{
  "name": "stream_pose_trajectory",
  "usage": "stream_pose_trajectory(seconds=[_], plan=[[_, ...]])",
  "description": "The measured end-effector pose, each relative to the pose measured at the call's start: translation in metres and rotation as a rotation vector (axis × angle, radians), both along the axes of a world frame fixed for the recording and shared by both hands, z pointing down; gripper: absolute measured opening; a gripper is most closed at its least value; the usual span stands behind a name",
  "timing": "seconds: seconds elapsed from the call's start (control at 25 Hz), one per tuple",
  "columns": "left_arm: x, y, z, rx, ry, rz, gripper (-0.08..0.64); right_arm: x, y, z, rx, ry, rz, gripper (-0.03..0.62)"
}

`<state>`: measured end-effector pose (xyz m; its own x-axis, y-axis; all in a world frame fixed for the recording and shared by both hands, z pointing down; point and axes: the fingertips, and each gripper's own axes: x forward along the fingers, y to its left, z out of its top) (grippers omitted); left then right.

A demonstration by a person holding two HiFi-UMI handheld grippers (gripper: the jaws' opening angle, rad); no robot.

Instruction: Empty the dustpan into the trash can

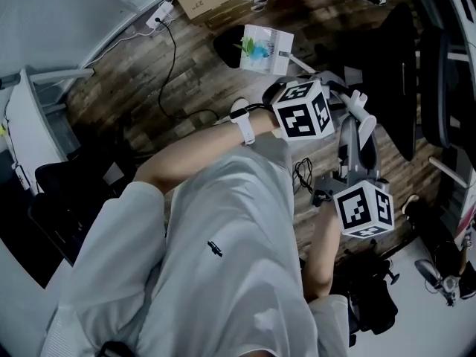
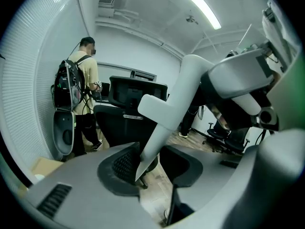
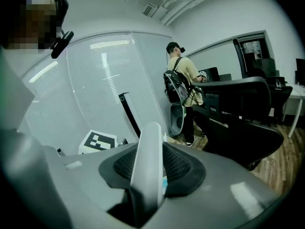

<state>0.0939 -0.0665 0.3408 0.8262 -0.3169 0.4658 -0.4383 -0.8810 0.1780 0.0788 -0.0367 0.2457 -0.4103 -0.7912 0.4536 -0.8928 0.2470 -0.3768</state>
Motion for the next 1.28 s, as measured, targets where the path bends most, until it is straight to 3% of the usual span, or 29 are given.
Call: stream_pose_trajectory(seconds=[0.68,1.28], plan=[[-0.098,-0.041,0.022,0.055,0.01,-0.261,0.133,-0.09,-0.026,0.025,0.146,0.067,-0.297,0.141],[-0.157,-0.033,0.032,0.102,0.115,-0.473,0.133,-0.149,-0.007,0.039,0.29,0.26,-0.618,0.135]])
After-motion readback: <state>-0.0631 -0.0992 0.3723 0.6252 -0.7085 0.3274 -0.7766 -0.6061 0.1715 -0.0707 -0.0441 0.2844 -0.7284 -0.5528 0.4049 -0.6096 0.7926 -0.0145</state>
